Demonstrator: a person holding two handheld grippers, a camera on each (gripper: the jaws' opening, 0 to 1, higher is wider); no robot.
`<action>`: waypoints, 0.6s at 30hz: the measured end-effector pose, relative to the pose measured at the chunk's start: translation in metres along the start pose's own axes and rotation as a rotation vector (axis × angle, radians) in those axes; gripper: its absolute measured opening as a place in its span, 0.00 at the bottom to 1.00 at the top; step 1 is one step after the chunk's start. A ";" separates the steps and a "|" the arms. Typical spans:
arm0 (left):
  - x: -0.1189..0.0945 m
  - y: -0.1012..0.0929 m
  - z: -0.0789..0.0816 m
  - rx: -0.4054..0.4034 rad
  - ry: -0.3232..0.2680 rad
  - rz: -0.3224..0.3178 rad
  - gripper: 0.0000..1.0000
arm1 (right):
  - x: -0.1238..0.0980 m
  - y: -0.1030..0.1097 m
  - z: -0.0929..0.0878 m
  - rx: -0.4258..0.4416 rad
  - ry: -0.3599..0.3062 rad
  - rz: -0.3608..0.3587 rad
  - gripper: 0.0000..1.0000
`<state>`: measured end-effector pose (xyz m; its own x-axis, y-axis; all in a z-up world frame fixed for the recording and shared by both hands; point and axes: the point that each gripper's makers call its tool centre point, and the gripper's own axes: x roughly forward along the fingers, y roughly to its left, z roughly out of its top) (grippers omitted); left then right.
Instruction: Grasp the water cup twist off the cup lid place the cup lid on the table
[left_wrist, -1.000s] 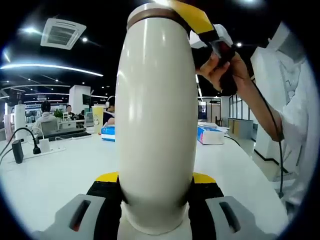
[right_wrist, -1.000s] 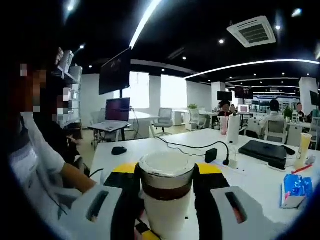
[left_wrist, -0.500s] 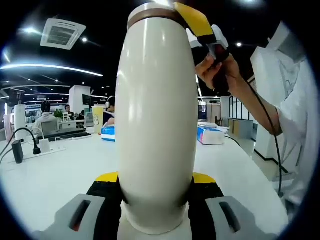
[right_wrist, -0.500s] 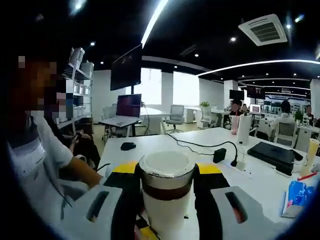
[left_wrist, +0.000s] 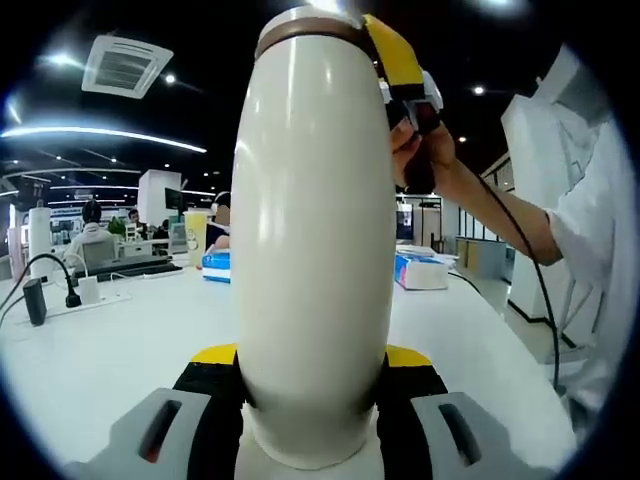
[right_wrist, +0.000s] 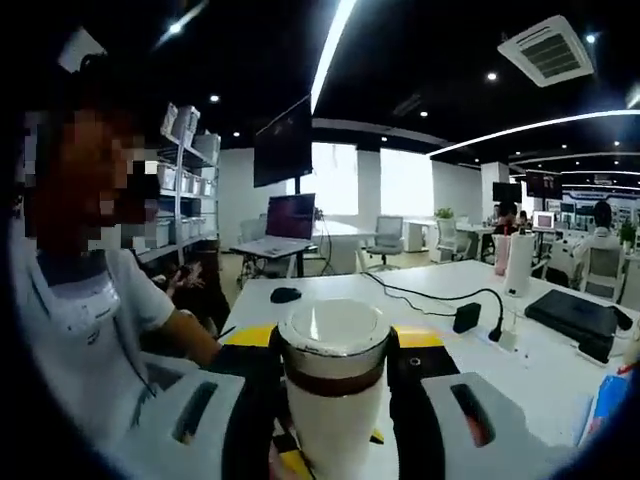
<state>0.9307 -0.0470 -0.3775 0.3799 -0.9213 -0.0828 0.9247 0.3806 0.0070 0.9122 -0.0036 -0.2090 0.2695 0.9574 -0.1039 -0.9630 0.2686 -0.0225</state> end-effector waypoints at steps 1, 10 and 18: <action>0.000 0.000 0.000 0.001 0.000 0.000 0.52 | -0.001 0.001 0.001 0.001 0.002 0.007 0.44; 0.000 0.000 0.000 -0.003 0.000 -0.001 0.52 | -0.003 0.004 -0.003 -0.008 0.047 0.147 0.44; 0.001 -0.001 0.000 -0.002 0.000 -0.003 0.52 | -0.007 0.005 -0.006 0.009 0.047 0.186 0.45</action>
<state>0.9301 -0.0478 -0.3775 0.3770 -0.9225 -0.0826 0.9258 0.3779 0.0051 0.9056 -0.0092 -0.2142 0.0864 0.9846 -0.1521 -0.9960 0.0890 0.0104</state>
